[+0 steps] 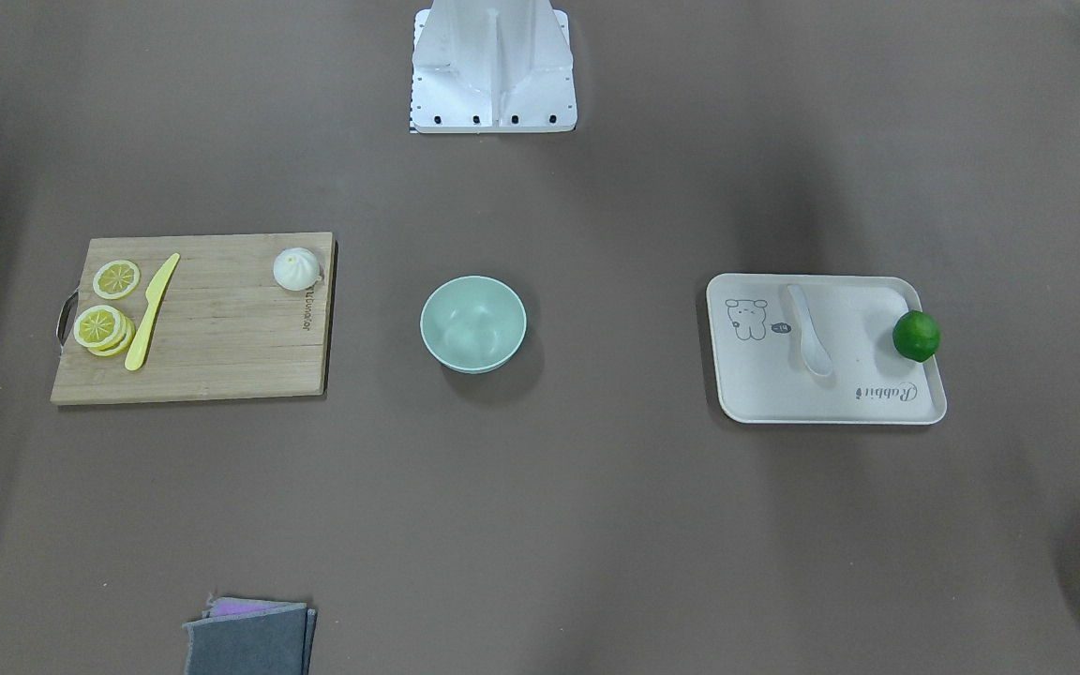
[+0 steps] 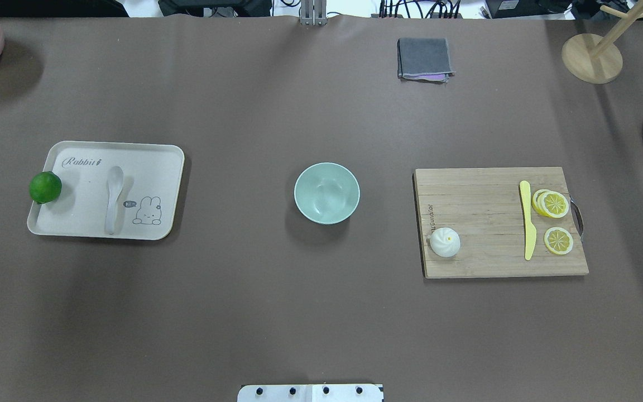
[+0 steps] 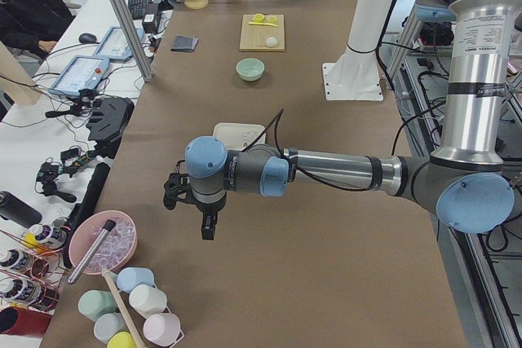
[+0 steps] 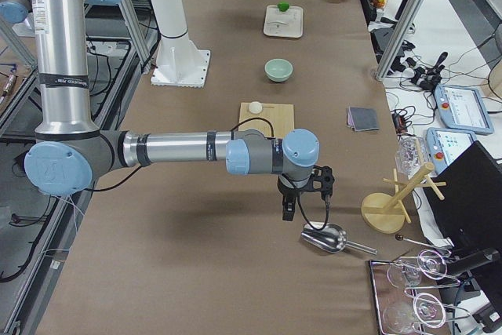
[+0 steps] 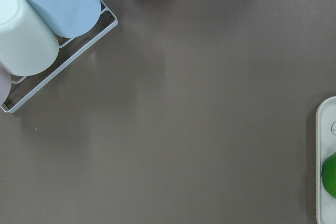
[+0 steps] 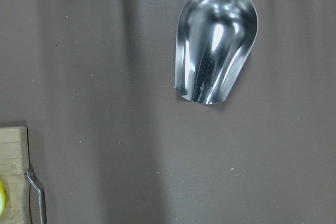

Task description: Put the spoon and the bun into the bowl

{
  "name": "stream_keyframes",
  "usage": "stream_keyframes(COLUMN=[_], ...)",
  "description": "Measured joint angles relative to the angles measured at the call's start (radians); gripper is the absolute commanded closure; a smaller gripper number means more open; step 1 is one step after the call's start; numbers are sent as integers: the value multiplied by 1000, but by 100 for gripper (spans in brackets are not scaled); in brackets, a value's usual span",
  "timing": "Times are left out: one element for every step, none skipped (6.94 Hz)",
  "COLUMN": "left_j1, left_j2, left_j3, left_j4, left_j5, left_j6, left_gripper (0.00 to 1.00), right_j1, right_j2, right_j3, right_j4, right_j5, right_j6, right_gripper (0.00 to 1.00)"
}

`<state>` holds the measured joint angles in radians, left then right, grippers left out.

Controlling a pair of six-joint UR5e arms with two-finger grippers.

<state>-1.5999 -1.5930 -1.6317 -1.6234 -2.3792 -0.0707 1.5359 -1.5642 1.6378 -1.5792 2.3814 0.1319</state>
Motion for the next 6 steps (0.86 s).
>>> stream_keyframes(left_j1=[0, 0, 0, 0, 0, 0], left_j2=[0, 2, 3, 4, 4, 2], left_j3=[0, 0, 1, 0, 0, 0], left_j4=[0, 0, 0, 0, 0, 0], left_j5=[1, 2, 3, 3, 3, 2], left_j6=[1, 1, 2, 2, 2, 1], left_gripper=[2, 2, 2, 2, 2, 2], right_j1=[1, 1, 1, 1, 1, 1], right_j2=[0, -1, -2, -5, -9, -9], right_j3=[-2, -2, -2, -1, 0, 1], right_j4=[0, 0, -1, -1, -1, -2], right_j5=[0, 0, 0, 2, 6, 10], right_j6=[0, 0, 0, 0, 0, 0], right_gripper=[0, 0, 0, 0, 0, 0])
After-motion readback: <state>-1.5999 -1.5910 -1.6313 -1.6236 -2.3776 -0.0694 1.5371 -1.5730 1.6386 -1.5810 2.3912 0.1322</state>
